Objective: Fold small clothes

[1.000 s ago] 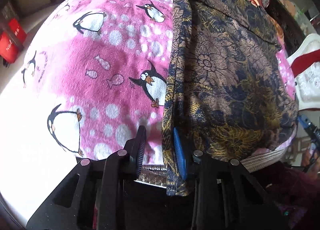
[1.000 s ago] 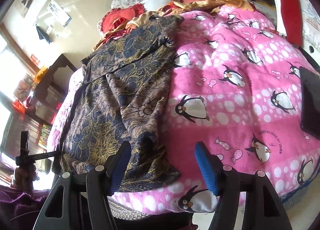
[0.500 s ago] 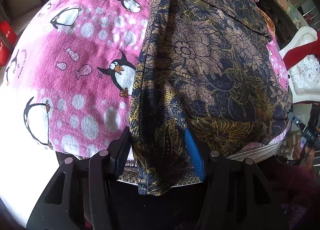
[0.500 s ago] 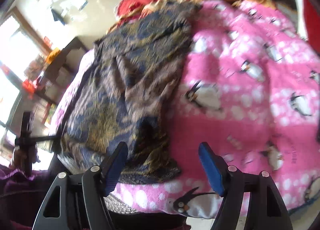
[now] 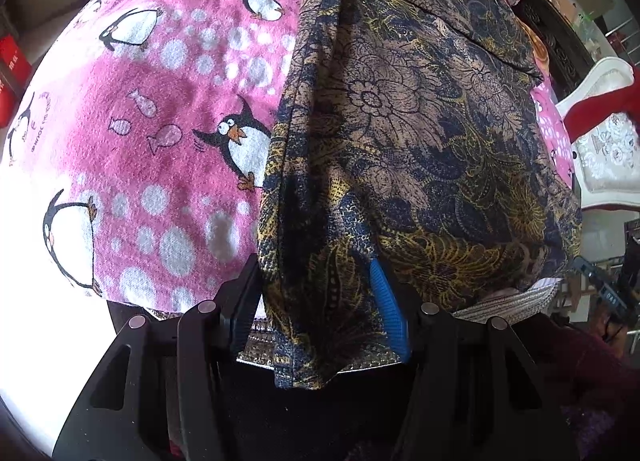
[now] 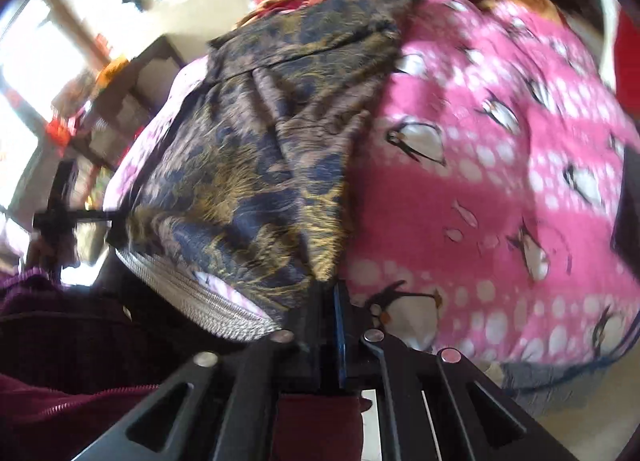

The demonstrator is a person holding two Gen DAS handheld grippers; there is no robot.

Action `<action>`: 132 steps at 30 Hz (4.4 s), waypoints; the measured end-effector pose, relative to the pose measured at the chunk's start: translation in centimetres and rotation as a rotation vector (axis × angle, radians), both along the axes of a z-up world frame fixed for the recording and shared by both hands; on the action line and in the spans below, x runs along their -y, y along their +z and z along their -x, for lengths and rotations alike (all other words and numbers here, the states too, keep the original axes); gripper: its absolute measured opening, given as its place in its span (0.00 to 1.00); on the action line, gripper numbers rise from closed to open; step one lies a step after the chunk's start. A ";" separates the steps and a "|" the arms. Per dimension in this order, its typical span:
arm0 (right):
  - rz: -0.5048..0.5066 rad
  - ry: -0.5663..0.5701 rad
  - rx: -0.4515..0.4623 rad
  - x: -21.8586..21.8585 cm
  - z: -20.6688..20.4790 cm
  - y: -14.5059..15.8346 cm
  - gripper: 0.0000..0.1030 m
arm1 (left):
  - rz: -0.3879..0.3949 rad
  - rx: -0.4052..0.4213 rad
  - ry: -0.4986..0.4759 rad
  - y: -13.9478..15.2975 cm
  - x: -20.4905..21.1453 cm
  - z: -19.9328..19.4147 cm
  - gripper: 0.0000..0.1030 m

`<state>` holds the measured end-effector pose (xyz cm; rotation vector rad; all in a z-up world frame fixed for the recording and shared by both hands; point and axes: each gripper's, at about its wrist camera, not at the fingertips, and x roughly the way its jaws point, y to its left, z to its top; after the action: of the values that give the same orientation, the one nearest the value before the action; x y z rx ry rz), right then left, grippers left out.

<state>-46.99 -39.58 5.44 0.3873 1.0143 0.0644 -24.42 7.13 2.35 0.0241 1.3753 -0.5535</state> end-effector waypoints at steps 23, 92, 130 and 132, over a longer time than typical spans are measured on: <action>-0.175 0.053 0.124 -0.9 -4.9 1.6 0.11 | 0.057 -0.043 -0.081 0.1 1.0 -1.7 0.06; 0.096 -0.109 0.351 6.9 -45.9 7.7 0.37 | 0.273 0.237 0.119 8.4 14.9 -37.9 0.56; 0.180 0.068 0.229 -1.2 -34.6 6.2 0.56 | 0.204 0.091 -0.052 1.2 9.3 -24.3 0.58; 0.234 -0.037 0.192 1.8 -29.8 5.5 0.56 | 0.228 0.098 -0.041 1.5 9.3 -24.5 0.58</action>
<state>-17.16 -41.37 10.91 0.1817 0.8139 -0.0502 0.10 -2.19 3.82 -0.1049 1.2123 -0.7317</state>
